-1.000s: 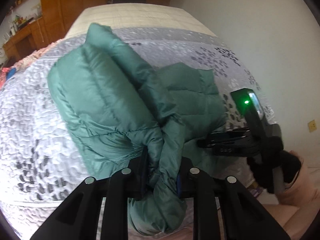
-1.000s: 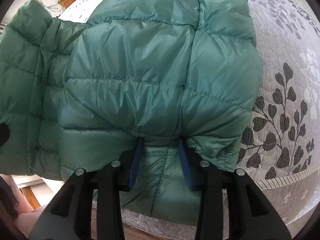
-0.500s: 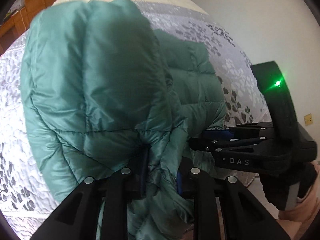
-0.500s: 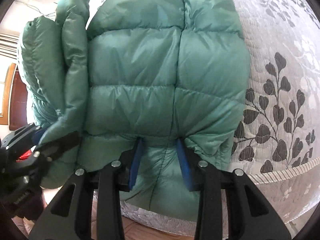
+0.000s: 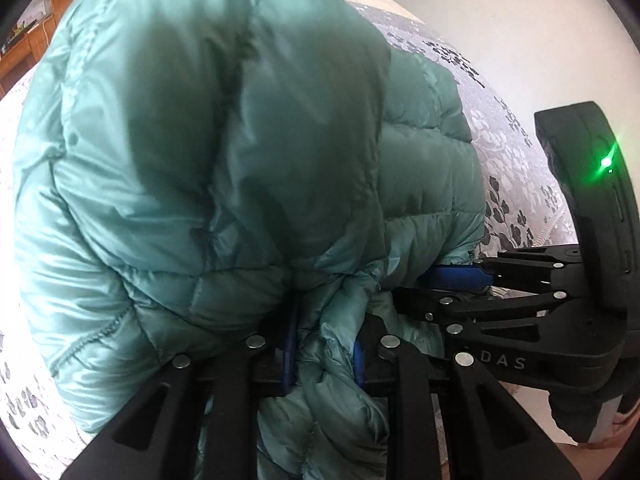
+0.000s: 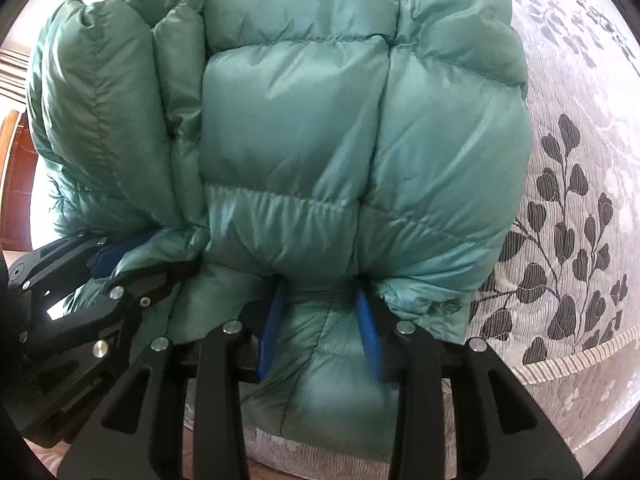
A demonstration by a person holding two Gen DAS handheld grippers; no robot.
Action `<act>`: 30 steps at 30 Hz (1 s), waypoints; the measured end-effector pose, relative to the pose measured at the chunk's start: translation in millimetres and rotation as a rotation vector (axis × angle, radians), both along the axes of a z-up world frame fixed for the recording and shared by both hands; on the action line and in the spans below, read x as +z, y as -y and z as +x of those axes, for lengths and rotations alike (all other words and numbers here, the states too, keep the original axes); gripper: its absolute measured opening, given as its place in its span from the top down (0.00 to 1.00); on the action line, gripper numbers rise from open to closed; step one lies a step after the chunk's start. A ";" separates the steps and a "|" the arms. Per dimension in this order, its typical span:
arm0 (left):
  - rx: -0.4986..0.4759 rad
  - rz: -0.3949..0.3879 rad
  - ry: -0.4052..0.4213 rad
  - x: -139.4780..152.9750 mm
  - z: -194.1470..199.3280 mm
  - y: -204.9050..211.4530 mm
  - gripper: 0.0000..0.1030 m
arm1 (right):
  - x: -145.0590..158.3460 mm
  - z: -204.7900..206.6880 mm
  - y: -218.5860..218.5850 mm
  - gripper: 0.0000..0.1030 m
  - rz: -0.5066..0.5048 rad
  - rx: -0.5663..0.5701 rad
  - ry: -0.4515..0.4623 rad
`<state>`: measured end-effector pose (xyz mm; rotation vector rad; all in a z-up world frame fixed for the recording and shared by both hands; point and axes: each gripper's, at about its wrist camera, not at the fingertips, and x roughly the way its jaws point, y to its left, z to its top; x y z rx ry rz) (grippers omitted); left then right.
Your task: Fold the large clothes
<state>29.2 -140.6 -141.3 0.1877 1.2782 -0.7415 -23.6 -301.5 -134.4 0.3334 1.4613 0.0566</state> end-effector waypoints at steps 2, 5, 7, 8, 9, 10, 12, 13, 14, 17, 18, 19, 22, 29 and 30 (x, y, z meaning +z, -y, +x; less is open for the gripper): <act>-0.004 -0.001 -0.004 1.6 -0.9 -0.2 0.78 | 1.6 -4.1 -5.0 0.67 0.002 -0.005 0.002; 0.000 -0.045 -0.043 15.5 2.5 -5.1 0.77 | 8.4 -12.2 -9.7 0.66 0.021 -0.013 0.007; 0.002 -0.089 -0.077 29.6 6.0 -13.2 0.74 | 9.6 -16.8 -0.7 0.65 0.028 -0.012 0.011; 0.001 -0.124 -0.090 39.5 5.7 -19.4 0.71 | 9.7 -18.3 0.7 0.65 0.032 -0.013 0.012; -0.002 -0.149 -0.099 47.2 5.5 -24.2 0.63 | 12.5 -18.3 8.1 0.65 0.035 -0.014 0.012; -0.004 -0.178 -0.110 55.1 5.8 -29.8 0.59 | 12.2 -19.0 8.8 0.65 0.037 -0.016 0.012; 0.009 -0.223 -0.112 70.2 6.1 -42.4 0.57 | 12.8 -20.6 15.1 0.65 0.048 -0.022 0.013; 0.011 -0.232 -0.117 74.8 6.0 -48.0 0.57 | 13.0 -21.3 16.6 0.65 0.055 -0.024 0.012; 0.015 -0.250 -0.127 80.0 6.1 -55.2 0.57 | 15.6 -19.5 23.1 0.65 0.065 -0.024 0.010; 0.024 -0.342 -0.139 96.7 5.6 -79.8 0.57 | 17.7 -18.3 36.8 0.65 0.091 -0.032 0.004; 0.032 -0.359 -0.126 103.1 6.3 -87.3 0.57 | 17.4 -18.2 39.6 0.65 0.094 -0.034 0.003; 0.049 -0.368 -0.102 109.5 6.9 -95.8 0.57 | 18.2 -18.3 42.0 0.65 0.095 -0.038 0.003; 0.144 -0.384 -0.009 131.6 20.7 -136.2 0.57 | 30.2 -20.2 50.9 0.64 0.092 -0.047 0.019; 0.370 -0.129 -0.001 79.8 71.9 -192.5 0.56 | 82.3 -22.1 57.2 0.52 0.080 -0.023 0.128; 0.370 -0.127 -0.021 70.1 75.7 -192.5 0.56 | 89.3 -21.0 56.0 0.46 0.098 -0.017 0.141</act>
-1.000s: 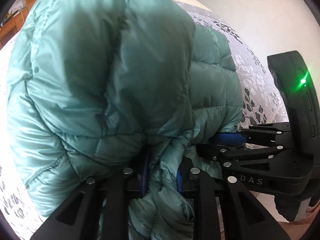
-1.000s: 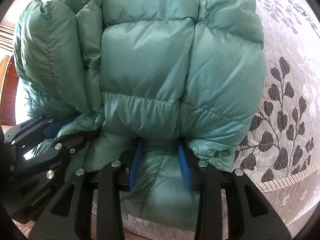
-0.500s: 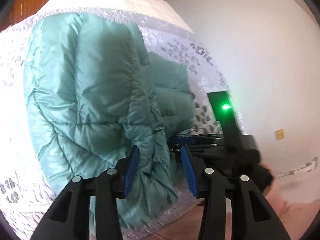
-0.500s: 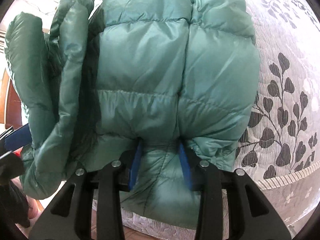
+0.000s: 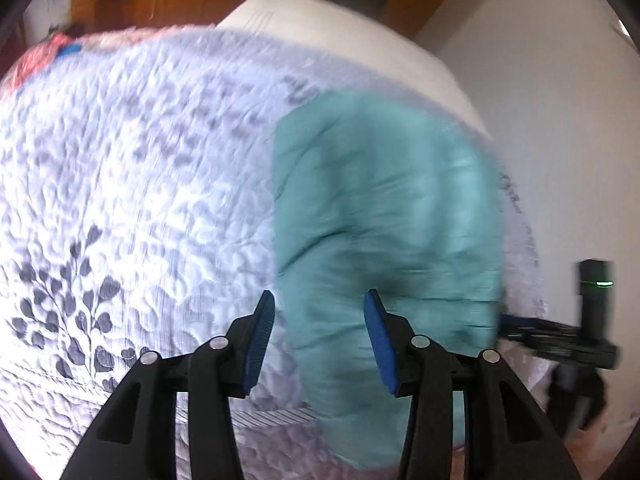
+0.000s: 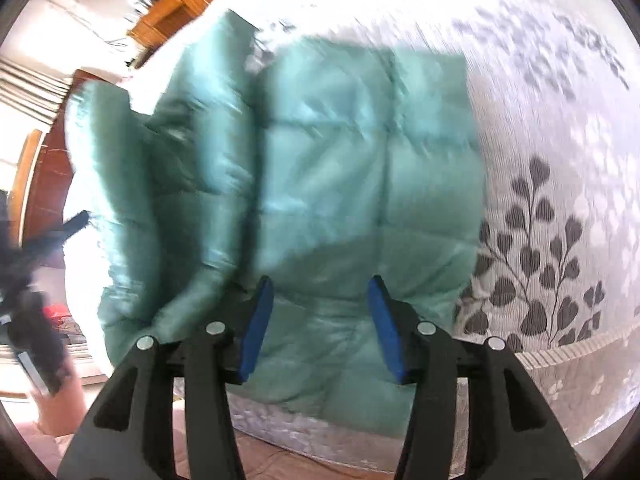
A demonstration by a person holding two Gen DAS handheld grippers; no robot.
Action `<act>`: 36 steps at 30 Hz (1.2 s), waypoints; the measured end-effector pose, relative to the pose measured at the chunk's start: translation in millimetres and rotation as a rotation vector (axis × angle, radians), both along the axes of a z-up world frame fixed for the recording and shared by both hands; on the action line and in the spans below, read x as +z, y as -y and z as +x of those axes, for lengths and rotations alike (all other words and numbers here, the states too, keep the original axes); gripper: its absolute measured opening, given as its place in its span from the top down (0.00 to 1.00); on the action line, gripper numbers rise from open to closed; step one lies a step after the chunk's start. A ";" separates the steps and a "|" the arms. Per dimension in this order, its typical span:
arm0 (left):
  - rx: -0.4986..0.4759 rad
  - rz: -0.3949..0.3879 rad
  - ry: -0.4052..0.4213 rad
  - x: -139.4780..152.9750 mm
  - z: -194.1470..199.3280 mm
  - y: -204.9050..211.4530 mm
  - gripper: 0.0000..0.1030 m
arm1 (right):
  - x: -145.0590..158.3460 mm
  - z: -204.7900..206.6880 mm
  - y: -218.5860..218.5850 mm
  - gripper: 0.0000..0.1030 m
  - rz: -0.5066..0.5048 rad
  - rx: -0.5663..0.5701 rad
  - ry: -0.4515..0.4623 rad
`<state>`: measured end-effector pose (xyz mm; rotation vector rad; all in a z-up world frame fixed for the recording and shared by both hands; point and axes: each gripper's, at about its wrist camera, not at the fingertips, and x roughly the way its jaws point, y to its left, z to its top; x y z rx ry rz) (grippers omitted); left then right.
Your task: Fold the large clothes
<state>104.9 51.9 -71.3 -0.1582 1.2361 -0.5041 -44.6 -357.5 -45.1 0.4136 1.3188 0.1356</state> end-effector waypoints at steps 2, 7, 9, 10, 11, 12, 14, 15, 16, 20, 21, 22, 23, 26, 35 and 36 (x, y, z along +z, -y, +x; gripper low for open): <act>0.001 -0.028 -0.037 -12.5 5.6 -2.5 0.56 | 13.2 3.6 -5.4 0.32 0.050 0.021 0.025; -0.076 -0.069 -0.039 -19.0 1.8 29.9 0.56 | 19.3 20.4 -9.7 0.18 0.132 0.051 0.037; -0.098 -0.053 -0.031 -21.3 -4.3 48.1 0.56 | 13.9 25.8 -10.7 0.18 0.108 0.043 0.012; -0.107 -0.050 -0.027 -21.9 -6.1 52.4 0.56 | 9.0 28.5 -7.5 0.18 0.101 0.034 -0.004; -0.120 -0.042 -0.023 -22.4 -7.3 57.8 0.56 | 9.0 27.4 -11.3 0.18 0.098 0.028 -0.015; -0.127 -0.036 -0.021 -21.4 -7.6 63.2 0.56 | 8.9 30.4 -13.3 0.18 0.089 0.022 -0.027; -0.139 -0.017 -0.015 -25.5 -9.0 69.1 0.56 | -1.7 35.0 -9.6 0.18 0.042 0.007 -0.049; -0.135 -0.007 -0.017 -27.0 -5.9 74.1 0.56 | -4.9 34.6 -9.0 0.18 0.023 0.006 -0.057; -0.134 0.000 -0.018 -28.7 -6.4 73.6 0.55 | -7.8 35.0 -7.1 0.18 0.012 0.008 -0.063; -0.135 0.062 0.001 -28.6 -7.0 79.8 0.55 | -19.7 41.4 -10.6 0.18 -0.020 0.027 -0.078; -0.135 0.074 0.005 -28.5 -6.7 80.4 0.55 | -21.1 42.5 -11.2 0.19 -0.028 0.031 -0.079; -0.135 0.086 0.009 -28.1 -7.4 80.8 0.55 | -24.4 41.6 -12.3 0.25 -0.033 0.037 -0.077; -0.136 0.098 0.011 -28.3 -7.7 81.8 0.55 | -25.3 44.1 -16.0 0.29 -0.030 0.046 -0.075; -0.146 0.114 0.018 -31.6 -4.9 83.6 0.55 | -22.1 50.5 -23.8 0.56 -0.005 0.073 -0.057; -0.107 0.033 0.039 -4.6 1.6 60.5 0.55 | 27.4 35.0 -33.2 0.90 0.027 0.129 0.039; -0.096 0.021 0.063 5.5 0.8 56.5 0.55 | 37.2 31.7 -32.5 0.90 0.027 0.131 0.061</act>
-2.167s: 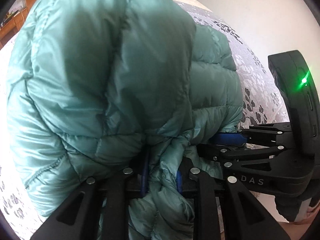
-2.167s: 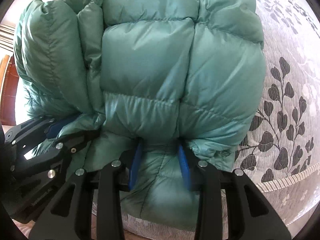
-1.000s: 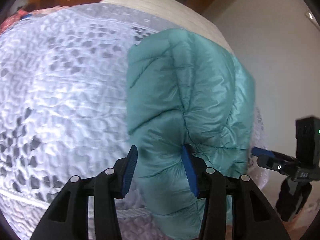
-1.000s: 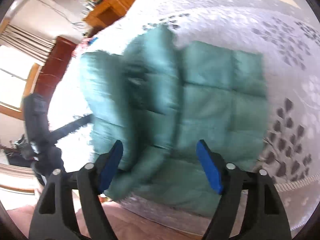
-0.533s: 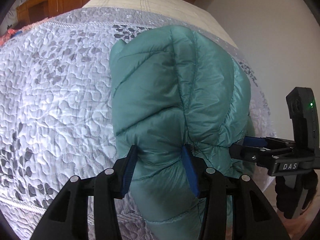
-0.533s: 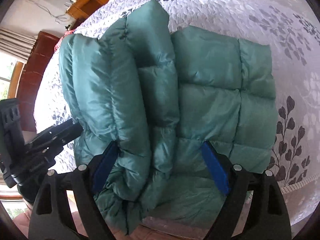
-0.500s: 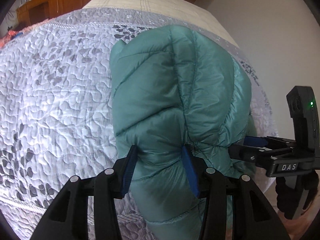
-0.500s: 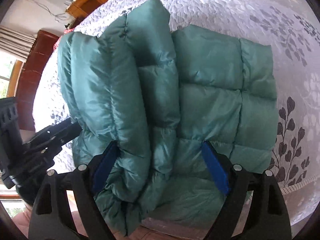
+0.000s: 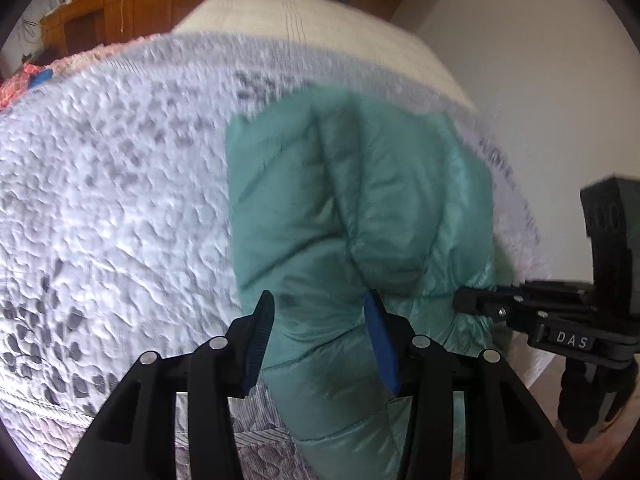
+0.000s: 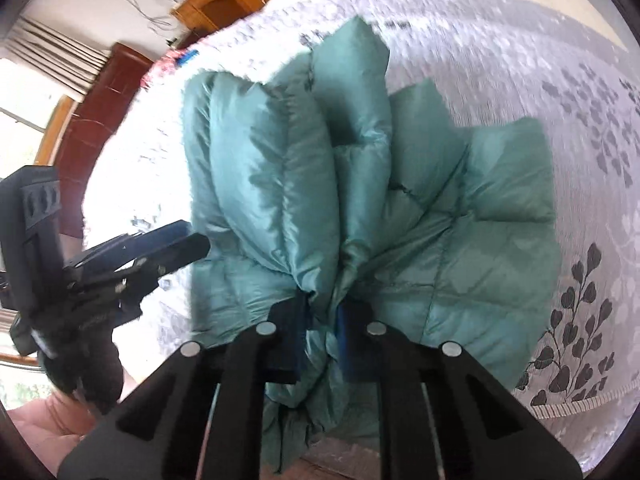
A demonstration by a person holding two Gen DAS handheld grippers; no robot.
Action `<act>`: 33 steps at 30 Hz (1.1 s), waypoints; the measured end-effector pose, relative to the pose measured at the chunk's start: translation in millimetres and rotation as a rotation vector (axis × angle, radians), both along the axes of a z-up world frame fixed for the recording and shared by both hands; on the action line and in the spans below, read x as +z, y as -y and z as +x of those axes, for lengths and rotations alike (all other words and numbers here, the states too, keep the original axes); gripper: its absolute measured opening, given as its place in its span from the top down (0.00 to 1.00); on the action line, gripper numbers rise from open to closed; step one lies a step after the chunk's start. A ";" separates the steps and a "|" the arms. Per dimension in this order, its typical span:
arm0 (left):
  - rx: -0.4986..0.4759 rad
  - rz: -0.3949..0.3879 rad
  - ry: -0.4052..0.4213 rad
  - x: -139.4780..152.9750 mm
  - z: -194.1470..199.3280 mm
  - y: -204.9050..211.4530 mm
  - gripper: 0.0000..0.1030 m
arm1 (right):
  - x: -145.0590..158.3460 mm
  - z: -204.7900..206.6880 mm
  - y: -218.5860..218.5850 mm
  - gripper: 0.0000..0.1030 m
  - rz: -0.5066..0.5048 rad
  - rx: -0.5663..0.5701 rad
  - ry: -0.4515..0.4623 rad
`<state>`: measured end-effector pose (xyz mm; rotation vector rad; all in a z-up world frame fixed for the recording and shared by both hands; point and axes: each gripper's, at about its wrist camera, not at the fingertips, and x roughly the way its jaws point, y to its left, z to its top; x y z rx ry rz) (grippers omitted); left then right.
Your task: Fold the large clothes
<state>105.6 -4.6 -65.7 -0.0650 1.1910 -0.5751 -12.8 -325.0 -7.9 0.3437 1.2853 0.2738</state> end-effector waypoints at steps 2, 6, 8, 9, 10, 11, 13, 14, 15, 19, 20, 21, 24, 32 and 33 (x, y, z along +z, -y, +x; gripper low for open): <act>0.009 -0.029 0.052 20.4 -2.4 -4.3 0.55 | 19.7 -8.5 5.3 0.91 -0.005 0.003 0.049; -0.030 -0.073 0.137 53.7 -12.7 9.1 0.55 | 53.4 -32.4 21.6 0.91 -0.034 -0.005 0.128; -0.071 -0.073 0.160 57.4 -16.8 23.9 0.54 | 50.4 -36.6 30.0 0.91 -0.051 -0.024 0.127; -0.086 -0.067 0.162 55.7 -17.6 31.5 0.54 | 42.4 -35.6 27.0 0.90 -0.051 -0.033 0.110; -0.096 -0.055 0.156 51.4 -19.1 37.3 0.54 | 28.0 -33.6 32.8 0.90 -0.042 -0.045 0.073; -0.105 -0.046 0.138 44.4 -17.5 43.2 0.54 | 14.2 -30.1 35.4 0.90 -0.033 -0.056 0.041; -0.116 -0.040 0.100 32.3 -13.0 49.4 0.55 | -5.5 -27.2 42.5 0.85 -0.028 -0.077 0.003; -0.116 -0.026 0.086 25.4 -11.0 51.1 0.55 | -10.8 -28.7 47.6 0.82 -0.020 -0.097 -0.008; -0.113 -0.015 0.080 21.7 -10.1 52.5 0.55 | -10.8 -30.9 52.2 0.76 -0.014 -0.113 -0.007; -0.085 -0.004 0.049 10.2 -7.3 44.4 0.55 | 15.8 -43.7 59.9 0.34 -0.079 -0.113 0.066; -0.079 -0.004 0.047 8.7 -7.5 42.2 0.55 | 22.2 -43.4 59.1 0.31 -0.085 -0.101 0.080; -0.073 -0.004 0.045 7.2 -7.7 40.7 0.55 | 27.8 -44.0 60.5 0.32 -0.087 -0.095 0.090; -0.066 -0.016 0.030 2.8 -6.6 39.8 0.55 | 32.0 -36.8 53.3 0.32 -0.085 -0.053 0.114; -0.062 -0.024 0.021 2.4 -9.2 36.7 0.54 | -5.1 -0.2 42.7 0.43 -0.077 -0.012 0.024; -0.061 -0.024 0.018 1.4 -9.1 36.3 0.54 | -6.8 1.7 40.7 0.48 -0.079 -0.007 0.019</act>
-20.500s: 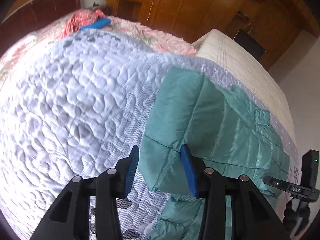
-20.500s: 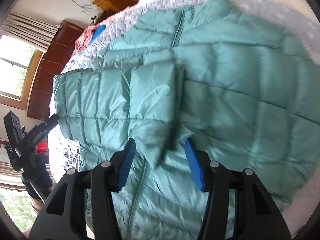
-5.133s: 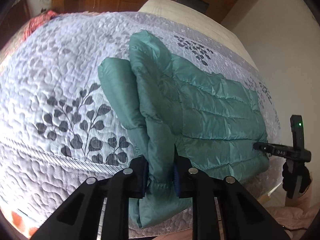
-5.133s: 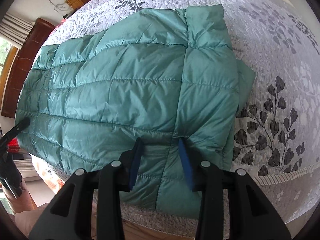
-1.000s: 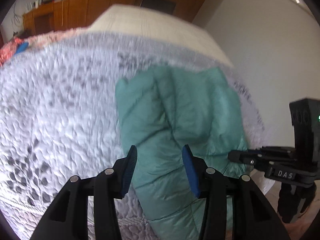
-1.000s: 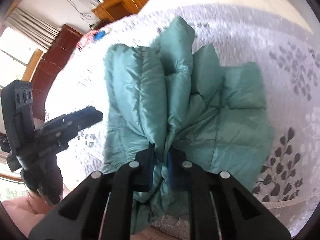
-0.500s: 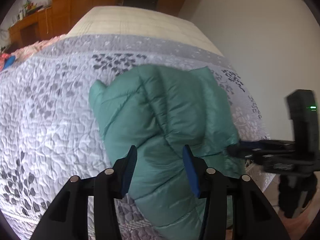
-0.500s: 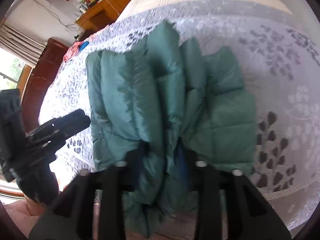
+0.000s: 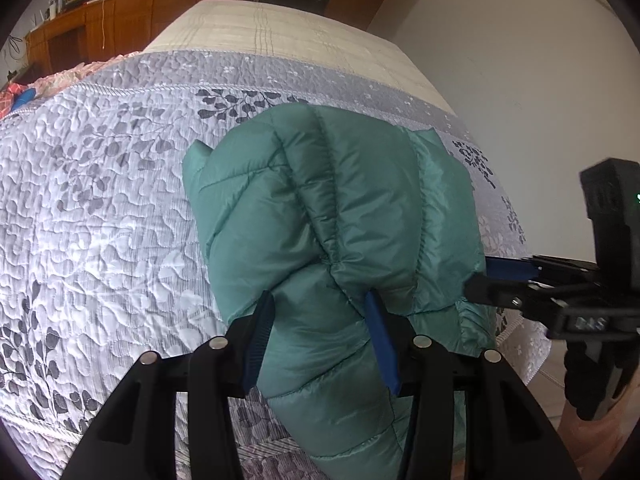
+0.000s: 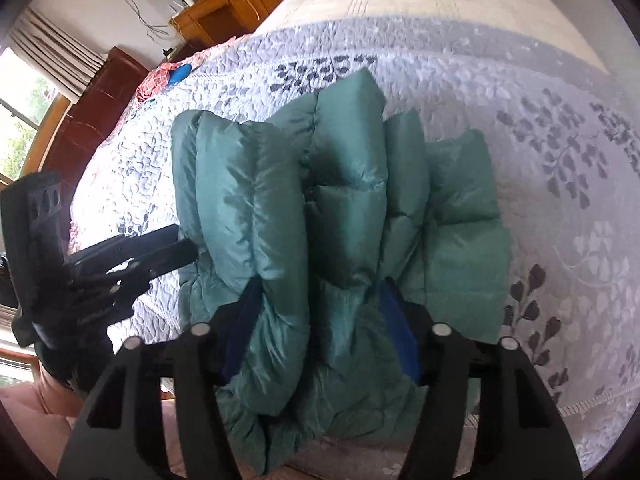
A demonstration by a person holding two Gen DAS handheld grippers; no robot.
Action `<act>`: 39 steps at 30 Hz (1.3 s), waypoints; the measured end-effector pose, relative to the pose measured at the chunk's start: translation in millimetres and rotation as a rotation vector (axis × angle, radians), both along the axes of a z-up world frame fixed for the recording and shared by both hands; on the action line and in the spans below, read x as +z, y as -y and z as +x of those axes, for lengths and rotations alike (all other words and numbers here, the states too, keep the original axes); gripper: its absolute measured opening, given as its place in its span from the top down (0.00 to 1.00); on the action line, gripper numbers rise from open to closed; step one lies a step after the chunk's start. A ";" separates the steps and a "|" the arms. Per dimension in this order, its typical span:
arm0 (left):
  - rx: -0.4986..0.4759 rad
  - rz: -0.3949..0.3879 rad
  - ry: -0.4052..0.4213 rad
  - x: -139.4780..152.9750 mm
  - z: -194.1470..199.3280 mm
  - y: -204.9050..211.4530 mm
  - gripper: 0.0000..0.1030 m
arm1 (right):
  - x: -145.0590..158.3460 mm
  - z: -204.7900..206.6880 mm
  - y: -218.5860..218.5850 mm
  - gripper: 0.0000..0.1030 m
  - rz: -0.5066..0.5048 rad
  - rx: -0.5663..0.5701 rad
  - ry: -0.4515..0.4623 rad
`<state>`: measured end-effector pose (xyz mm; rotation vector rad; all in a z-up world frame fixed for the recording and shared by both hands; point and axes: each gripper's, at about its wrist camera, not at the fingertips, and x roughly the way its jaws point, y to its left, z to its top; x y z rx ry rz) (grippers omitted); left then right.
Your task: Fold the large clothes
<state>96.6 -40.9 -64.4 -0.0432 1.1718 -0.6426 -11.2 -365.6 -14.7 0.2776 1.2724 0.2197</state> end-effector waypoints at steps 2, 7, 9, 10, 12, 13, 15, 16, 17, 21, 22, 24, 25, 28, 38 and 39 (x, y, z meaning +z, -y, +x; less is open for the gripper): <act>0.004 0.001 -0.004 -1.7 0.0 -0.6 0.54 | -1.6 3.2 -7.5 0.52 -0.015 0.014 -0.010; 0.015 -0.008 -0.014 -4.0 0.6 -3.7 0.54 | 5.9 2.5 -25.2 0.53 -0.058 0.053 0.009; 0.017 -0.011 -0.015 -4.6 0.7 -4.7 0.54 | 10.2 1.4 -32.2 0.53 -0.070 0.074 0.022; 0.019 -0.012 -0.015 -4.8 0.8 -5.2 0.54 | 11.6 1.0 -35.4 0.53 -0.065 0.089 0.024; 0.020 -0.014 -0.015 -5.4 1.0 -6.2 0.54 | 10.5 3.9 -37.9 0.53 -0.070 0.091 0.016; 0.022 -0.017 -0.015 -5.7 1.0 -6.8 0.54 | 8.0 6.1 -37.5 0.50 -0.079 0.086 0.008; 0.024 -0.024 -0.021 -5.6 0.4 -8.9 0.54 | -3.3 12.6 -32.7 0.44 -0.080 0.066 -0.028; 0.023 -0.024 -0.021 -5.4 0.0 -9.3 0.54 | -8.8 15.3 -30.2 0.41 -0.063 0.062 -0.042; 0.023 -0.021 -0.019 -5.9 -0.1 -9.7 0.54 | -16.8 18.7 -26.3 0.41 -0.029 0.051 -0.064; 0.027 -0.012 -0.023 -7.1 -1.6 -13.3 0.54 | -23.4 22.4 -29.3 0.71 0.030 0.063 -0.075; 0.032 -0.010 -0.021 -6.5 -1.8 -15.7 0.54 | -16.9 21.6 -35.6 0.79 0.027 0.087 -0.052; 0.056 -0.019 -0.014 -1.9 -1.1 -26.0 0.54 | -4.2 20.6 -45.1 0.86 0.036 0.124 -0.018; 0.065 -0.025 -0.009 0.8 -0.6 -29.9 0.54 | 2.4 20.6 -49.5 0.89 0.042 0.139 -0.003; 0.124 -0.065 0.022 15.7 2.2 -50.7 0.54 | 32.0 21.6 -61.5 0.93 0.038 0.174 0.056; 0.070 -0.143 0.205 66.0 -13.1 -10.8 0.54 | 98.4 3.0 1.4 0.95 -0.076 0.018 0.232; 0.033 -0.146 0.195 63.1 -14.5 4.3 0.54 | 93.7 1.3 13.8 0.95 -0.085 -0.015 0.221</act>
